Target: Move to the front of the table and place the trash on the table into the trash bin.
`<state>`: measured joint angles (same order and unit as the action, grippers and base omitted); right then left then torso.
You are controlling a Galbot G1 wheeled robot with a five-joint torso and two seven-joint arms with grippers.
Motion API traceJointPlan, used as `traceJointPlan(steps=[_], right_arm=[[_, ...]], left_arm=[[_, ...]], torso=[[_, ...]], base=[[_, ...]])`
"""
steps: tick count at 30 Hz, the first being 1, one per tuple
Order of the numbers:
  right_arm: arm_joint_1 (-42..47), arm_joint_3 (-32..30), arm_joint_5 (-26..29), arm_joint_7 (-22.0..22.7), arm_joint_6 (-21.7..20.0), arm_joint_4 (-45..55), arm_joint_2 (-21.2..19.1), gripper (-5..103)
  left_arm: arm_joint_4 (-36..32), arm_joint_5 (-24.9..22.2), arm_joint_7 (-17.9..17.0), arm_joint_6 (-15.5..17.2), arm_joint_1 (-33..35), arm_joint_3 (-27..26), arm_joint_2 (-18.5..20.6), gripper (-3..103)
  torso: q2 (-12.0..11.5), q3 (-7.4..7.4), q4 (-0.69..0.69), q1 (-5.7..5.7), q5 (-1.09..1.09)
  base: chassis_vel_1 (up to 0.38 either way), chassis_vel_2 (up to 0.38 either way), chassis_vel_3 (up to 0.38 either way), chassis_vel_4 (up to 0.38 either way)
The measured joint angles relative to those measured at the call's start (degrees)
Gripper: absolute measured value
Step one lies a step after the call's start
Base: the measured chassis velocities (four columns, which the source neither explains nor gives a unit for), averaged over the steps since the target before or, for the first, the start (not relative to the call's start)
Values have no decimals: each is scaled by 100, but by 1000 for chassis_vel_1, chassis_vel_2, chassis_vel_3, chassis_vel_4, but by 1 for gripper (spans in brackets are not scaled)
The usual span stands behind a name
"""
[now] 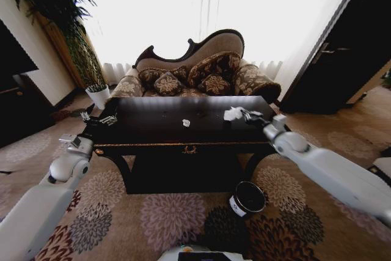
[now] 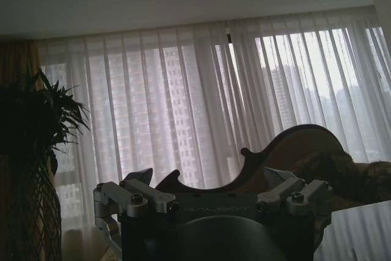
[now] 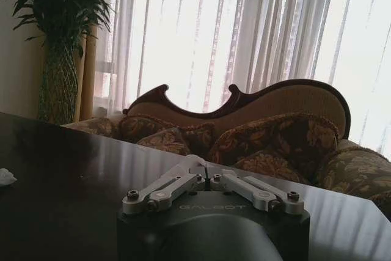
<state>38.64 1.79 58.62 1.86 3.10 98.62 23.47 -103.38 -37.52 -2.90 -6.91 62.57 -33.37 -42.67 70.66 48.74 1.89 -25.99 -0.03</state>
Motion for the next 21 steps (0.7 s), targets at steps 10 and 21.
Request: traceJointPlan(steps=[10, 21], right_arm=[[895, -792, 116, 65, 75, 507, -1, 0], [2504, -2358, 109, 157, 53, 1084, 515, 0]], left_arm=[[0, 0, 0, 0, 0, 0, 0, 100], [0, 0, 0, 0, 0, 0, 0, 100]], torso=[[0, 1, -3, -1, 3], [0, 1, -2, -1, 2]], base=[[0, 0, 0, 0], [0, 0, 0, 0]])
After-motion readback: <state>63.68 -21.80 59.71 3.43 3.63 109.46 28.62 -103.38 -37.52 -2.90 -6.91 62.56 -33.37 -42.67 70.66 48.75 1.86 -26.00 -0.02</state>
